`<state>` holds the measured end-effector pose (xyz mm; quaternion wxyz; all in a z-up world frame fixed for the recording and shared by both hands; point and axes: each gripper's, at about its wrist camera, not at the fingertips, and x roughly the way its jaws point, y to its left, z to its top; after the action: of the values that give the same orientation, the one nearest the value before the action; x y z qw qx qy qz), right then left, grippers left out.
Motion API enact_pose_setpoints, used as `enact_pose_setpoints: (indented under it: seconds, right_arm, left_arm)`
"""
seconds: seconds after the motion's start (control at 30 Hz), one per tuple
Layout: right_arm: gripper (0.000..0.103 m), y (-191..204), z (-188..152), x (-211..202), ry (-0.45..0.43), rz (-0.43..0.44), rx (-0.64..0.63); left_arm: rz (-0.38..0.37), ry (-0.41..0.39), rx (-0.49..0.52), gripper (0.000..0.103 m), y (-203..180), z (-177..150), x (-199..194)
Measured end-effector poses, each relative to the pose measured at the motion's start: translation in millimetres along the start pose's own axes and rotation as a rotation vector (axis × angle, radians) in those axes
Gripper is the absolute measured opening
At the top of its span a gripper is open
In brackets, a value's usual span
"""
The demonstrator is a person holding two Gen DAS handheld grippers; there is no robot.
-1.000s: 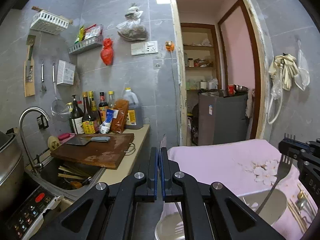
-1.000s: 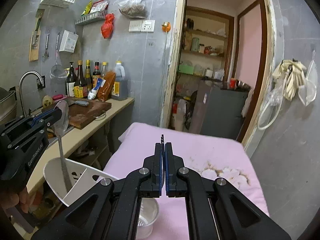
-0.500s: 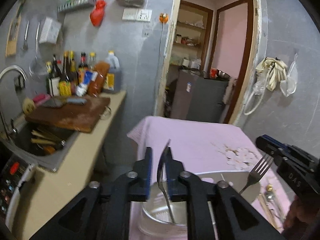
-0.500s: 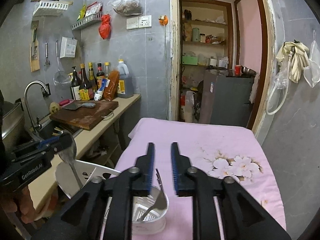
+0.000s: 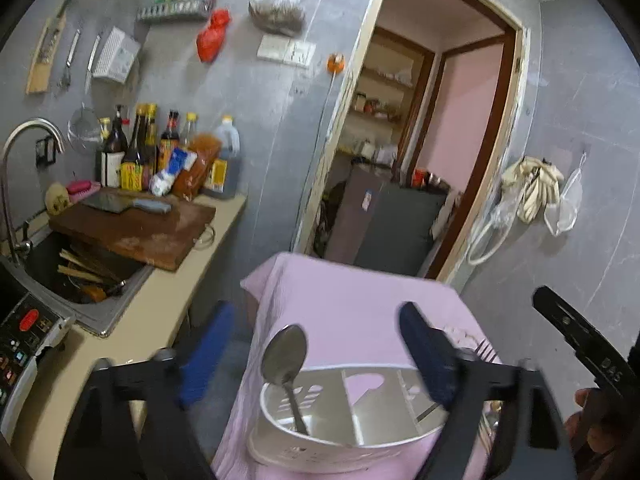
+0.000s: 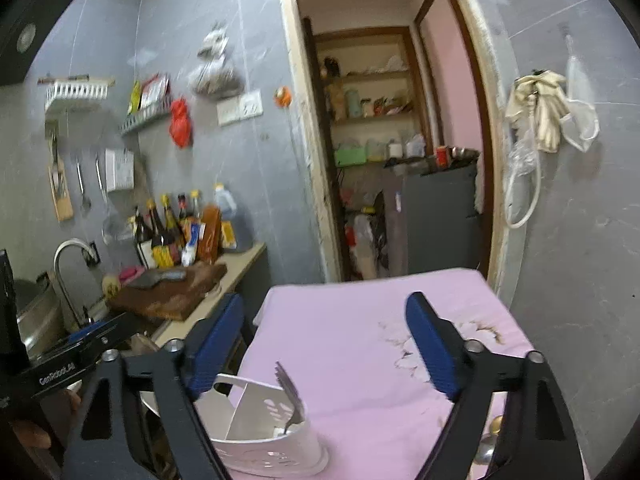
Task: Organize utensils
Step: 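Open left tool over the caddy while right tool drops the fork inside, then move both tools back toward the remaining cutlery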
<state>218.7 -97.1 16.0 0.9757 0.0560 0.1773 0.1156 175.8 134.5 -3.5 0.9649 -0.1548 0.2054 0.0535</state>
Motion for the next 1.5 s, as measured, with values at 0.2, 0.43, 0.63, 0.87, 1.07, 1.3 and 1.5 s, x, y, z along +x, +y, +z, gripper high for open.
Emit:
enact_pose_setpoints:
  seconds: [0.2, 0.43, 0.63, 0.87, 1.07, 1.3, 1.5]
  right_arm:
    - [0.101, -26.4, 1.9, -30.4, -0.045, -0.043, 0.037]
    - [0.101, -63.6, -9.2, -66.1, -0.048, -0.112, 0.019]
    - [0.102, -105.1, -17.7, -92.0, -0.036, -0.154, 0.001]
    - [0.102, -162.2, -32.9, -96.4, 0.008, -0.162, 0.007]
    - [0.102, -213.1, -60.8, -73.7, 0.084, -0.145, 0.006]
    - [0.101, -257.8, -94.9, -27.3, 0.193, -0.098, 0.029]
    - [0.101, -273.7, -114.5, 15.3, 0.237, -0.037, 0.040]
  left_arm:
    - [0.009, -0.064, 0.055, 0.102, -29.9, -4.1, -17.5]
    - [-0.002, -0.094, 0.136, 0.102, -76.6, -23.2, -34.2]
    - [-0.004, -0.123, 0.174, 0.102, -123.7, -48.8, -47.3]
    - [0.027, -0.109, 0.196, 0.102, -172.0, -84.4, -46.6]
    - [0.064, -0.056, 0.185, 0.102, -199.9, -119.2, -30.5]
    - [0.073, 0.057, 0.199, 0.102, -224.4, -153.0, 14.1]
    - [0.072, 0.161, 0.191, 0.102, -232.7, -166.5, 51.1]
